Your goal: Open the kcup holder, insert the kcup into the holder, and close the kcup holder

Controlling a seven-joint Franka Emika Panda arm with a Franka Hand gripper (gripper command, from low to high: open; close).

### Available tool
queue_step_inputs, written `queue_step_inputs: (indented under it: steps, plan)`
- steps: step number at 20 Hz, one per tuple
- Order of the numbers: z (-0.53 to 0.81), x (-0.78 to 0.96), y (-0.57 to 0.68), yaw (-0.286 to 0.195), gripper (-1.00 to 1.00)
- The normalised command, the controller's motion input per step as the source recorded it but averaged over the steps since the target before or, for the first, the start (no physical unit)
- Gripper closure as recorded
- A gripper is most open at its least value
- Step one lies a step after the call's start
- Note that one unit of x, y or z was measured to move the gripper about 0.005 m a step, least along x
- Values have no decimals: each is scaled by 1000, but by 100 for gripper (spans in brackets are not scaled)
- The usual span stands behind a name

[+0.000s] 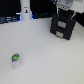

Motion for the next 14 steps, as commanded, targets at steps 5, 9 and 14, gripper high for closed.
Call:
queue_step_inputs:
  steps: [5,9,14]
  plan:
    - [-469,-339,55,-17,-100]
    - [-475,-250,86,-13,-100]
    - [-436,-290,45,0,-100]
